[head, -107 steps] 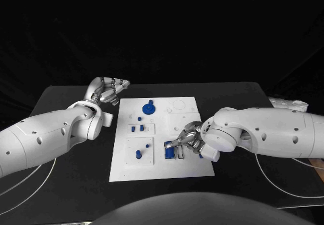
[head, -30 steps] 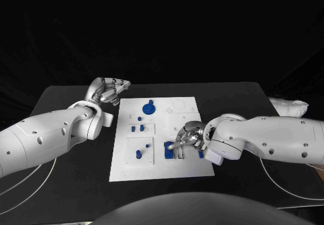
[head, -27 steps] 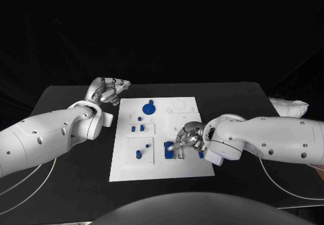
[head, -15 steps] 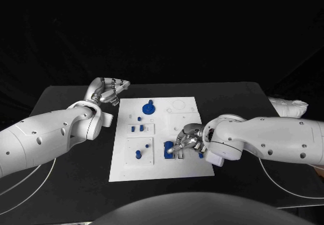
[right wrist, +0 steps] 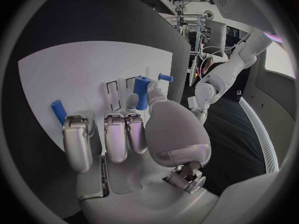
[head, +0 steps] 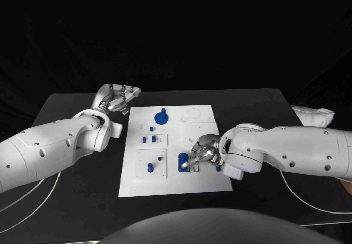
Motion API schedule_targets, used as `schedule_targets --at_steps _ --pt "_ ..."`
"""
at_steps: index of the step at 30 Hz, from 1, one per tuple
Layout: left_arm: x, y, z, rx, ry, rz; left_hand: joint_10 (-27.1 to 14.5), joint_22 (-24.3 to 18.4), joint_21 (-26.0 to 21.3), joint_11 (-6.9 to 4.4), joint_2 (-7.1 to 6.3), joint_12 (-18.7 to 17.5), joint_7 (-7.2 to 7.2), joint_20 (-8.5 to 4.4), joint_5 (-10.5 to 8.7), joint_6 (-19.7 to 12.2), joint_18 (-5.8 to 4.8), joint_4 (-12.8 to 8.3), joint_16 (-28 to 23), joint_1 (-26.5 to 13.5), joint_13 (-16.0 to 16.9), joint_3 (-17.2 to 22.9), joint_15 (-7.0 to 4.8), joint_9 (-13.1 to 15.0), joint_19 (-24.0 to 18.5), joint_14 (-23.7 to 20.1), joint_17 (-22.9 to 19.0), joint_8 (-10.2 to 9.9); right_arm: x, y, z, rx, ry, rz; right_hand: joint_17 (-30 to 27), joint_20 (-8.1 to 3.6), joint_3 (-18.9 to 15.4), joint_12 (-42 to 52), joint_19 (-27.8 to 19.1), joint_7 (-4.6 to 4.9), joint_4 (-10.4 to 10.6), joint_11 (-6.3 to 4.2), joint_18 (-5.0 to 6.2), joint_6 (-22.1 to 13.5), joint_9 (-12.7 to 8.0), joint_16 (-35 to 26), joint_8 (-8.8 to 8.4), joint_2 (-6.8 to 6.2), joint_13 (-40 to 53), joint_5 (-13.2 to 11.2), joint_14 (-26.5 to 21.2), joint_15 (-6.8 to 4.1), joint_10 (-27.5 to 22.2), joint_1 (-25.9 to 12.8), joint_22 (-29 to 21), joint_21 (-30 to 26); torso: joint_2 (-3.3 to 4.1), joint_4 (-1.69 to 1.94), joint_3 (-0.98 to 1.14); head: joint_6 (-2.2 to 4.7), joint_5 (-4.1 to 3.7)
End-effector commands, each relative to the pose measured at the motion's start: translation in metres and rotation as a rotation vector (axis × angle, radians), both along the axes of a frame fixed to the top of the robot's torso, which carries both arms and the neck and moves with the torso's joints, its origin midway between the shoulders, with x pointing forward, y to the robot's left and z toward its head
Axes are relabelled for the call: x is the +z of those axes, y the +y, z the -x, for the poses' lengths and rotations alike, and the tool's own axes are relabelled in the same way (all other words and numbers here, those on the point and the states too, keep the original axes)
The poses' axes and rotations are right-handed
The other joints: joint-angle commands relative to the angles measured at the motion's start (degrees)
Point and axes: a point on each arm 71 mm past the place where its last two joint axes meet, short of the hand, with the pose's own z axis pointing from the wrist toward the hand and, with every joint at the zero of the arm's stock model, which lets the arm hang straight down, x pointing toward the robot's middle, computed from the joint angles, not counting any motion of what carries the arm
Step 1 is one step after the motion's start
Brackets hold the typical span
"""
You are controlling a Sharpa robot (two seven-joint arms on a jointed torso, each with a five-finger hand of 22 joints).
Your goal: Assemble the parts on the task board
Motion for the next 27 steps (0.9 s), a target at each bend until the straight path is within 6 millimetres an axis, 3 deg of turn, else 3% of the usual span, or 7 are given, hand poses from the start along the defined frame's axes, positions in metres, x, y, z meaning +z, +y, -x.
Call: schedule_targets --at_steps 1,27 --pt "0.0009 -0.0021 0.0002 -0.017 -0.002 0.003 -0.1 2.7 -0.3 -0.1 0.41 0.0 -0.13 -0.1 0.14 -0.3 -0.39 0.0 -0.3 0.4 0.1 -0.4 0.1 0.0 -0.3 -0.4 -0.1 0.2 -0.004 -0.0027 0.0022 0.012 0.021 0.032 15.1 -0.34 0.2 0.2 6.1 -0.13 -0.3 -0.57 -0.38 0.2 0.0 0.2 0.17 0.6 15.1 0.0 6.0 -0.4 6.0 0.1 15.1 0.3 0.0 -0.02 0.01 0.0 0.02" --pt "0.0007 -0.0019 0.0004 -0.017 0.002 0.003 -0.1 2.7 -0.3 -0.1 0.41 0.0 -0.13 -0.1 0.14 -0.3 -0.39 0.0 -0.3 0.4 0.1 -0.4 0.1 0.0 -0.3 -0.4 -0.1 0.2 -0.0023 -0.0075 0.0003 -0.059 0.012 -0.018 15.1 -0.48 -0.3 0.2 6.1 -0.04 1.0 -0.55 -0.38 -1.2 0.3 0.2 -1.38 1.06 15.1 0.0 6.0 -0.48 6.0 -1.6 15.1 0.3 0.0 0.03 0.02 0.0 0.01"
